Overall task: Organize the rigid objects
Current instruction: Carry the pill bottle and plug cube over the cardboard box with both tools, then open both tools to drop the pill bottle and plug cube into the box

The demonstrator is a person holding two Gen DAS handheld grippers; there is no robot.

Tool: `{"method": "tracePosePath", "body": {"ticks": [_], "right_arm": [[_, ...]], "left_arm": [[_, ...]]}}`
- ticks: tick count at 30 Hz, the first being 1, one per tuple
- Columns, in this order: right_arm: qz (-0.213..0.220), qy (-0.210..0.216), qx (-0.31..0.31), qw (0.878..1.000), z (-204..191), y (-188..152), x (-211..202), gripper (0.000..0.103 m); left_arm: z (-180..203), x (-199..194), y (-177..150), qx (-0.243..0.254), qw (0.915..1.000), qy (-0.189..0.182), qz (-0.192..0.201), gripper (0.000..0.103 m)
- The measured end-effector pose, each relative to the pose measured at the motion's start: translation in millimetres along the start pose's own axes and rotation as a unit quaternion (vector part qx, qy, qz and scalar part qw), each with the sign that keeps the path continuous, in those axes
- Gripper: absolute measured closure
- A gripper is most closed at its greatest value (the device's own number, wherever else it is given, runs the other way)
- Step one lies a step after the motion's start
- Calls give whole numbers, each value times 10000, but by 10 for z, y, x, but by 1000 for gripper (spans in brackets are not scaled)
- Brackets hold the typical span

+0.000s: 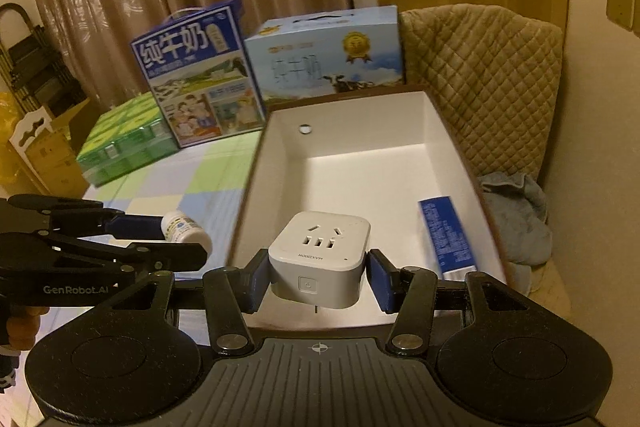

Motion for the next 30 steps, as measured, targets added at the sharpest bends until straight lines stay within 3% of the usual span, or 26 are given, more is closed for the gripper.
{"method": "tracePosePath", "body": {"ticks": [11, 20, 30], "right_arm": [[-476, -129, -46, 9988, 483, 210, 599, 54], [-708, -193, -262, 9970, 620, 374, 1063, 54], [-735, -185, -494, 9959, 627, 547, 1458, 54]], "left_arm": [[23, 818, 245, 112, 9982, -100, -576, 61], [-120, 1348, 347, 348, 9945, 109, -982, 61], [-315, 1650, 423, 296, 9916, 432, -1185, 61]]}}
Point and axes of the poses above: each gripper's, at about its wrist camera, not at the fingertips, and x roughly the way its jaws point, z to its right, y to its top, the point moved 1 cm from there along x, roughly the way its jaws point, and after that the axes turned 14 degrees about x, right-handed, at the moved point
